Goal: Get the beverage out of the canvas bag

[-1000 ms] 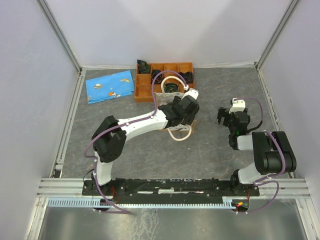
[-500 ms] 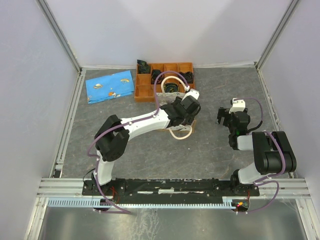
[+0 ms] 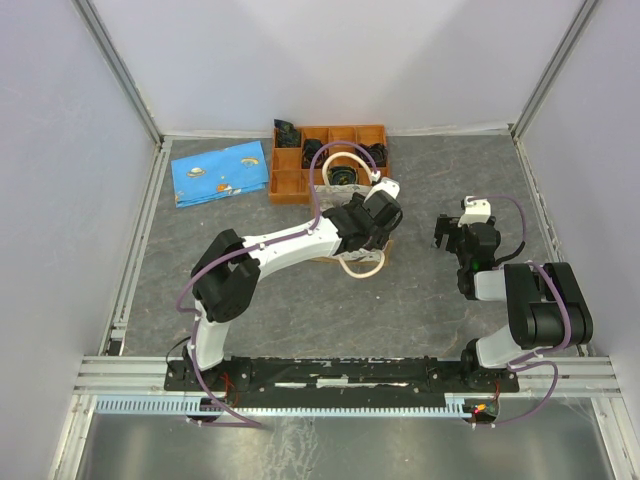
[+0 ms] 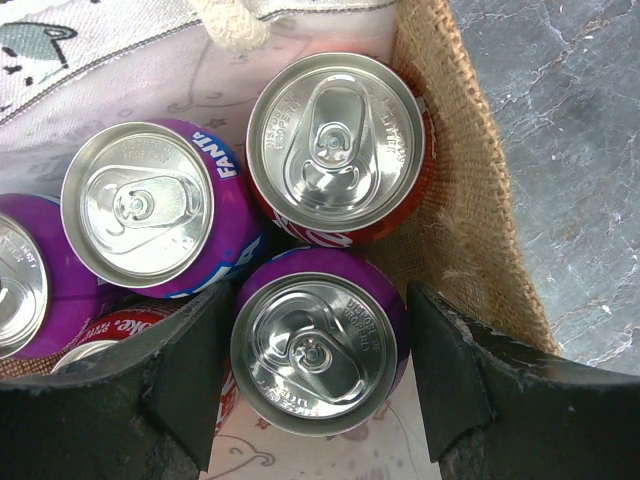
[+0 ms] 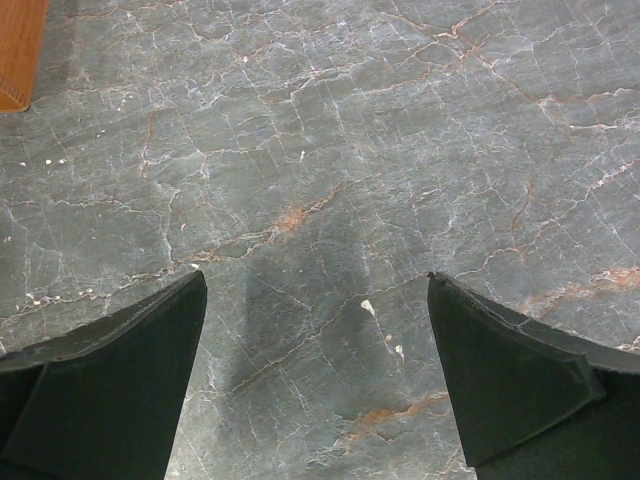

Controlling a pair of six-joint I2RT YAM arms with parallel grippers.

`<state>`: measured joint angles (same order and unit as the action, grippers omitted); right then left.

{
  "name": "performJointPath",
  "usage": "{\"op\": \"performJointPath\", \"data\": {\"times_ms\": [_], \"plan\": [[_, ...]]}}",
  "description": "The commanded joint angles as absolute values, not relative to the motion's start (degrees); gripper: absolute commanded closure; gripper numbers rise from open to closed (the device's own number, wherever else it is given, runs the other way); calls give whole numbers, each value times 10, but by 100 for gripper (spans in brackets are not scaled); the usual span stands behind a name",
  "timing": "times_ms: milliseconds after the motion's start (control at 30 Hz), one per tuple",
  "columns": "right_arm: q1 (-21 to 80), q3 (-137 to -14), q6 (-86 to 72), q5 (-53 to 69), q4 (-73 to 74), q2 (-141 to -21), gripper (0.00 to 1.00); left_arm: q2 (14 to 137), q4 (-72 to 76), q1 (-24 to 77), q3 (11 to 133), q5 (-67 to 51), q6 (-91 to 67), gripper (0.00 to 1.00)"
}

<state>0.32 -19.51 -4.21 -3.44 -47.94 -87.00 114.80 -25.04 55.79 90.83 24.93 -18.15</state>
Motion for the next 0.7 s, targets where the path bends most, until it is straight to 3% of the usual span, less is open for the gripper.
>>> {"op": "performJointPath", "data": {"times_ms": [0, 667], "plan": [[3, -211, -35, -33, -494, -868, 1, 1193, -279, 562, 896, 197, -172, 97], [3, -211, -35, -33, -493, -868, 1, 1047, -215, 553, 989, 308, -64, 97]]}}
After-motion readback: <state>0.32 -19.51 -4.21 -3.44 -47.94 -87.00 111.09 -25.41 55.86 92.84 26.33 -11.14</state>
